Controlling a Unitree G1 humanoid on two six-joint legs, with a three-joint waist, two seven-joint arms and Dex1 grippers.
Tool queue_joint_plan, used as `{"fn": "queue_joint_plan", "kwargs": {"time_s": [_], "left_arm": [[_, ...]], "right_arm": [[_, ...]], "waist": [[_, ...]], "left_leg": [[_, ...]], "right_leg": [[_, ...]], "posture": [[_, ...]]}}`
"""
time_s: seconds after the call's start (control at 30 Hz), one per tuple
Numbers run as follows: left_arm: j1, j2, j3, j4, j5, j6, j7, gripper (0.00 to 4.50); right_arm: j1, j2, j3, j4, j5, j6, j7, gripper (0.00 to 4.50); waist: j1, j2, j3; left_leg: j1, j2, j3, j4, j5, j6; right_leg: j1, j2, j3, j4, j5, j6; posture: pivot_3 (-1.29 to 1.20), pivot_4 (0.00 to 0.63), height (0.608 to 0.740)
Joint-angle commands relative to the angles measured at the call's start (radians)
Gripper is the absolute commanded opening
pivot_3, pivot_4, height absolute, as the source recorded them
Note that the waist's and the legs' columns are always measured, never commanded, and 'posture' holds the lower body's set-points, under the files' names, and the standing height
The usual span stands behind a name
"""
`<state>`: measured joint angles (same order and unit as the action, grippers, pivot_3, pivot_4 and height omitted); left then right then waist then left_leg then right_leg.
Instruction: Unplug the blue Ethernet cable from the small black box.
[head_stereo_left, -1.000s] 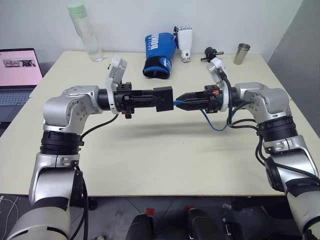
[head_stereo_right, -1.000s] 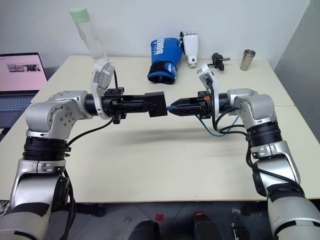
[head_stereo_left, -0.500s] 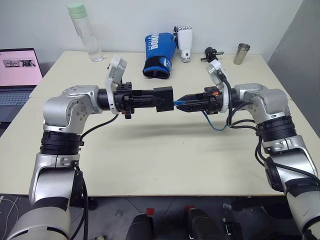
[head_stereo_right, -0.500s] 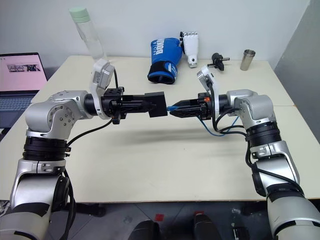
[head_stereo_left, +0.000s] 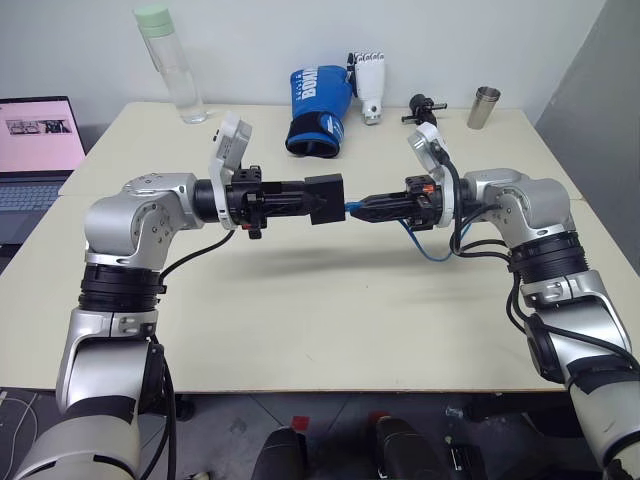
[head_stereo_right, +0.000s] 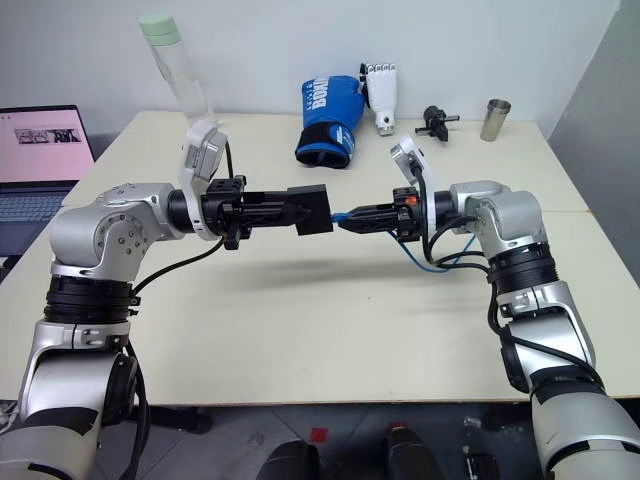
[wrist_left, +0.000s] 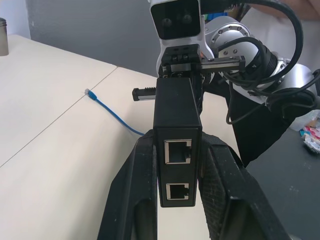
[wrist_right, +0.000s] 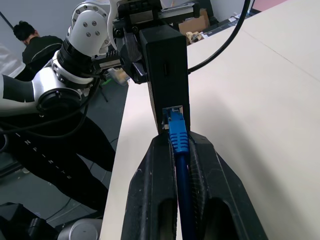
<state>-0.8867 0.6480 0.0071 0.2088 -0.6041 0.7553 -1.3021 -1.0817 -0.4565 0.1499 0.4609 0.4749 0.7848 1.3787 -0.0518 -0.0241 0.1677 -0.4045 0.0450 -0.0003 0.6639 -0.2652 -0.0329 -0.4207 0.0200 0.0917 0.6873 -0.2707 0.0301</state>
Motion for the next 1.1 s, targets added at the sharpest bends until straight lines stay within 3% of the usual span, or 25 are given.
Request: {"fn": "queue_joint_plan", "kwargs": {"time_s": [0.03,0.17,0.2,0.37,1.1], "left_arm": [[-0.007,0.013,0.015,-0.031,-0.009,-0.012,-0.013,0.77],[-0.011,0.012,0.014,-0.028,-0.009,-0.011,-0.013,0.77],[-0.012,0.012,0.013,-0.026,-0.008,-0.013,-0.013,0.77],[-0.010,0.010,0.012,-0.028,-0.008,-0.011,-0.016,0.77],[-0.018,0.006,0.013,-0.027,-0.007,-0.006,-0.009,0.77]], "right_arm": [[-0.035,-0.012,-0.030,-0.005,0.008,-0.002,0.010,0.03],[-0.027,-0.022,-0.022,-0.025,0.011,0.011,0.028,0.03],[-0.026,-0.023,-0.023,-0.028,0.013,0.017,0.032,0.74],[-0.032,-0.021,-0.033,-0.030,0.029,0.052,0.028,1.62],[-0.045,0.005,-0.044,-0.024,0.033,0.071,0.014,1.62]], "waist": [[0.000,0.000,0.000],[0.000,0.000,0.000],[0.000,0.000,0.000],[-0.001,0.000,0.000],[-0.001,0.000,0.000]], "left_leg": [[0.000,0.000,0.000,0.000,0.000,0.000],[0.000,0.000,0.000,0.000,0.000,0.000],[0.000,0.000,0.000,0.000,0.000,0.000],[0.000,0.000,0.000,0.000,0.000,0.000],[0.000,0.000,0.000,0.000,0.000,0.000]], "right_leg": [[0.000,0.000,0.000,0.000,0.000,0.000],[0.000,0.000,0.000,0.000,0.000,0.000],[0.000,0.000,0.000,0.000,0.000,0.000],[0.000,0.000,0.000,0.000,0.000,0.000],[0.000,0.000,0.000,0.000,0.000,0.000]], "posture": [[0.00,0.150,0.740],[0.00,0.150,0.740],[0.00,0.150,0.740],[0.00,0.150,0.740],[0.00,0.150,0.740]]}}
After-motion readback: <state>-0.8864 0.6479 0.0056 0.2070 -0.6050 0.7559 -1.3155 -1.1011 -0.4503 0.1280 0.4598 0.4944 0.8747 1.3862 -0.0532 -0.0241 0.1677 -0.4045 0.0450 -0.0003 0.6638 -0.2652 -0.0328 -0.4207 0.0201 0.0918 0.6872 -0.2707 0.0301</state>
